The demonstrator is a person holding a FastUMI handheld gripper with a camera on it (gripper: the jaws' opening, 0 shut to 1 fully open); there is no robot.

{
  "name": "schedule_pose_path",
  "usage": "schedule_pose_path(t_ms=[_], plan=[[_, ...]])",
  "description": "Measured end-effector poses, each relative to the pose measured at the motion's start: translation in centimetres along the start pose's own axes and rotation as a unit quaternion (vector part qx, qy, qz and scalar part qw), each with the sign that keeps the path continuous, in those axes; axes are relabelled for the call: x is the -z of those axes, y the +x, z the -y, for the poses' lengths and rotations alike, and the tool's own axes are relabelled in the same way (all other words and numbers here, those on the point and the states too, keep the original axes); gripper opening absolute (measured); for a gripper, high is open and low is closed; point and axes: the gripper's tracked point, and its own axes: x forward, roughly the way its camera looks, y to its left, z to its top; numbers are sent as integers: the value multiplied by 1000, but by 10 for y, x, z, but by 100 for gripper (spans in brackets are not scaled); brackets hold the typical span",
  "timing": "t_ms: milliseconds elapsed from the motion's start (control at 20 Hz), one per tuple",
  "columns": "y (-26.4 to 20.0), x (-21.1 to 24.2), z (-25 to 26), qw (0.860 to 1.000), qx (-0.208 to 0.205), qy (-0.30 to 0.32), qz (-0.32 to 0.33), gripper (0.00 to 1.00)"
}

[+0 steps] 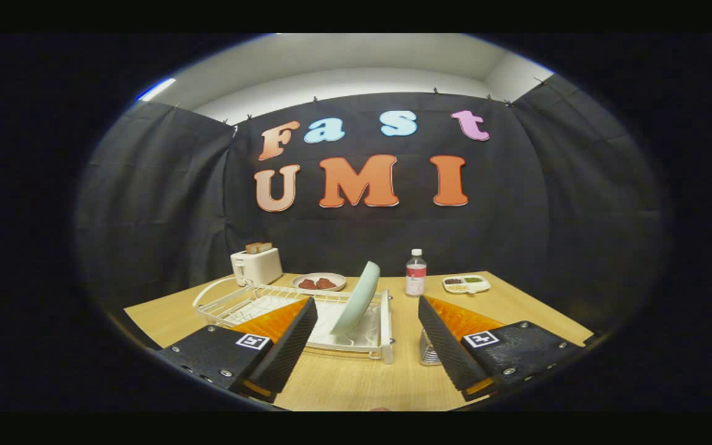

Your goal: Take the plate from the dish rack, then take the spoon from the basket and place it into the plate.

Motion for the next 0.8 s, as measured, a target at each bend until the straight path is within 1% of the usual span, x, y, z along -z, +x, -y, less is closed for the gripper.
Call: schedule_pose_path(t_ms=[100,350,600,750,800], plan=[[6,3,-2,1000,3,-1,-3,98],[36,6,-12,999,8,21,-38,98],[90,9,-11,996,46,15,-69,98],[125,26,-12,992,72,0,-106,98],[135,33,-9,989,85,-5,-120,95]])
